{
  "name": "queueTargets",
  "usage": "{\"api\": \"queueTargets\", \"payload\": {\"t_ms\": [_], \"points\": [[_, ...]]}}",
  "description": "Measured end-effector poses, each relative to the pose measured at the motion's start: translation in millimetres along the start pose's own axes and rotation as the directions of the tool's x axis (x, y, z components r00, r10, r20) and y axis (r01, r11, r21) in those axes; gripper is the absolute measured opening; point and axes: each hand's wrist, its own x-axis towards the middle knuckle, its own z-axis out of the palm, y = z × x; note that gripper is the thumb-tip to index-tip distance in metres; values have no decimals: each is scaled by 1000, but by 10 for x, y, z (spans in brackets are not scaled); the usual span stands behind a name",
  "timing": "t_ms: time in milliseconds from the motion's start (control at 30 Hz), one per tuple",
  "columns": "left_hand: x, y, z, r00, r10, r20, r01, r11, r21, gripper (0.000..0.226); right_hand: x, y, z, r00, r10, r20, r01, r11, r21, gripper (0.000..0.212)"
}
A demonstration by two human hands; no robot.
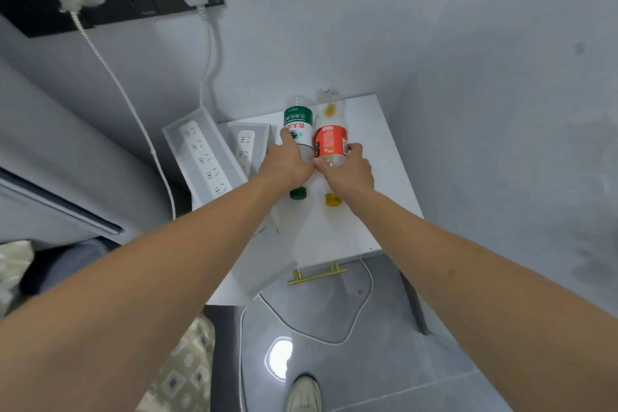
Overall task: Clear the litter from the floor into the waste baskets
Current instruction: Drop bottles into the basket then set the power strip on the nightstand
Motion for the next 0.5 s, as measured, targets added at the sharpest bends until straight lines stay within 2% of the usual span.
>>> {"api": "queueTargets", "payload": {"t_ms": [100,233,400,500], "points": [[-91,40,75,1000,12,9,-11,998,-58,99,-88,161,-138,1000,3,-6,-3,1000,18,83],[-392,207,184,999,41,-1,-41,995,-92,87,-337,334,-433,1000,4,-5,-4,998,63,86],[-1065,451,178,996,74,-57,-82,982,-168,84,-906,453,-835,1000,11,0,-11,990,138,91],[-1613,493,176,991,83,-100,-104,970,-222,83,-1359,539,-1063,1000,16,27,-21,979,203,84]]}}
